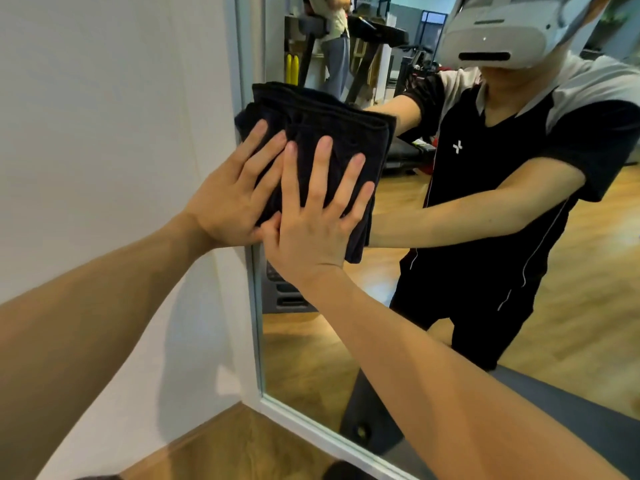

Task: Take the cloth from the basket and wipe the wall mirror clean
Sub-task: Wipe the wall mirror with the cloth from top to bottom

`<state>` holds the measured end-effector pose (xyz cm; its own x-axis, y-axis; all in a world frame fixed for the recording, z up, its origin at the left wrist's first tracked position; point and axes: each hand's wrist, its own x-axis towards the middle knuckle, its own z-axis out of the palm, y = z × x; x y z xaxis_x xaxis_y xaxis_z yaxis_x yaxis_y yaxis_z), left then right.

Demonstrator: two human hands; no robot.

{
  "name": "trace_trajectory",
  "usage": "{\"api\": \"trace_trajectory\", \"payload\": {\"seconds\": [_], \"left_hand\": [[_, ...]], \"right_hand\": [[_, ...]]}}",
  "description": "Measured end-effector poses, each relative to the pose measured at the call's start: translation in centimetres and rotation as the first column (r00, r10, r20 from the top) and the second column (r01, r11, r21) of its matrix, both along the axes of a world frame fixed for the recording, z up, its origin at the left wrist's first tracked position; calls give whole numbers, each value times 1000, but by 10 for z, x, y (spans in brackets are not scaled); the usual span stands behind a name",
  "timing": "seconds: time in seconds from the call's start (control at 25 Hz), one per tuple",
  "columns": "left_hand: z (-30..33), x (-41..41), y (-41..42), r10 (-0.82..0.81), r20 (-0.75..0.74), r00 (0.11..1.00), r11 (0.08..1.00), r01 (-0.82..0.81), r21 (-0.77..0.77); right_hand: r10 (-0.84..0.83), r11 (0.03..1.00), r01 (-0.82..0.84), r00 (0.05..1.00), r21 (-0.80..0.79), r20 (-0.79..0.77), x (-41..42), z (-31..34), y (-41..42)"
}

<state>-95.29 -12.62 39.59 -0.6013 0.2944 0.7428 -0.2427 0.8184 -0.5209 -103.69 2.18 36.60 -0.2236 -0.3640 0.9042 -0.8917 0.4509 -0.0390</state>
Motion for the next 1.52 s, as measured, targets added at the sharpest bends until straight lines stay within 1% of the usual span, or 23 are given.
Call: {"api": "trace_trajectory", "payload": {"seconds": [0.08,0.16,0.28,0.36,0.48,0.6,0.68,0.76,0.84,0.88,1.0,1.04,1.16,1.28,1.4,1.52], "left_hand": [[-7,-6,4,-8,-37,999,1000,8,-3],[-15,-9,6,18,-47,999,1000,-19,-2],[-39,-5,4,67,19,998,995,-68,69],[-60,-2,6,57,63,996,990,-64,125],[-97,-4,26,21,94,995,986,-36,163],[-142,-20,67,-42,132,990,967,7,255],[-169,-41,105,-48,179,983,948,-11,319],[-183,-69,153,-63,235,970,933,-26,358],[-177,-98,203,-105,241,965,917,0,399],[-164,-111,227,-143,207,968,910,46,413],[-91,-140,282,-231,22,973,900,205,386],[-64,-144,289,-236,-8,972,909,224,352],[3,-140,266,-227,-23,974,935,224,276],[34,-124,223,-204,-61,977,943,213,255],[22,-99,178,-156,-109,982,955,178,238],[-8,-75,133,-122,-161,979,949,162,269]], "right_hand": [[-3,1000,3,1000,6,5,-1,-2,2],[2,1000,-2,1000,31,-1,0,-7,6],[10,994,-11,1000,104,11,1,-32,13],[-9,992,9,1000,127,-6,-1,-56,19],[-8,984,14,999,178,-36,-7,-90,36],[-15,972,26,999,235,-47,-21,-123,77],[-56,957,71,997,282,-60,-39,-139,121],[-76,952,86,996,295,-46,-62,-143,172],[-90,952,98,995,291,-42,-86,-132,217],[-101,953,108,994,283,-41,-99,-122,238],[-81,973,94,994,210,-68,-136,-63,280],[-63,981,77,994,180,-86,-144,-40,285],[-40,993,52,993,105,-111,-142,22,266],[-15,998,20,996,52,-93,-116,54,229],[10,996,1,993,94,-115,-91,52,186],[50,990,-27,986,142,-160,-69,31,141]]}}
